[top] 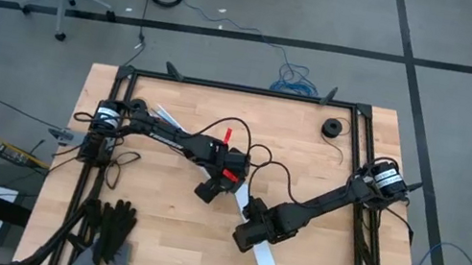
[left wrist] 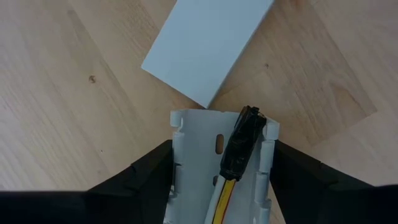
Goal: Ziptie cables
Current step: Close the white cable duct
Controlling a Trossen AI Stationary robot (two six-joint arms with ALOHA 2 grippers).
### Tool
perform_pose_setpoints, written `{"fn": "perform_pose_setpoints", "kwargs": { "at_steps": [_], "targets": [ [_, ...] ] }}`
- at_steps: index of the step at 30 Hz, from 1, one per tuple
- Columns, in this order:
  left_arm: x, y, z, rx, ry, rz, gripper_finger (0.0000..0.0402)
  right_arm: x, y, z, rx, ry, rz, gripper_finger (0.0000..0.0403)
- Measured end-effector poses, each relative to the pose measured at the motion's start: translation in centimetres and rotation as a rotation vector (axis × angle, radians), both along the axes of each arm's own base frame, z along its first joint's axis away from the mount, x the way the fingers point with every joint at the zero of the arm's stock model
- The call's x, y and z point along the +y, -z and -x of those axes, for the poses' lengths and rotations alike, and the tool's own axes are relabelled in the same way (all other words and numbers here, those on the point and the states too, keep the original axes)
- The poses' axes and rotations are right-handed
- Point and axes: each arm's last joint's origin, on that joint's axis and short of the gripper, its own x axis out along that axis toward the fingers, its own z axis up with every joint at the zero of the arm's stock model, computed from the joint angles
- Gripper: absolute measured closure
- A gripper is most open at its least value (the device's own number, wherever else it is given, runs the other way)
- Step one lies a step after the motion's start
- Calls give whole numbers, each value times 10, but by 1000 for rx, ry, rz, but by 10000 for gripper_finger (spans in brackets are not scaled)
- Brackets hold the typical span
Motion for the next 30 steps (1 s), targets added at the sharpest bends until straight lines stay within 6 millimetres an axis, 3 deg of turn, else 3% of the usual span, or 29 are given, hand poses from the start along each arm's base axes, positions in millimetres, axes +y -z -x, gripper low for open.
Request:
{"fn": "perform_pose_setpoints", "kwargs": {
  "at_steps": [19,30],
  "targets": [
    [0,0,0,4,-1,1,183,-8,11,-10,49,43,-107,131],
    [0,0,1,6,-1,0,183,-15,18,8,241,49,-18,141]
  ]
}}
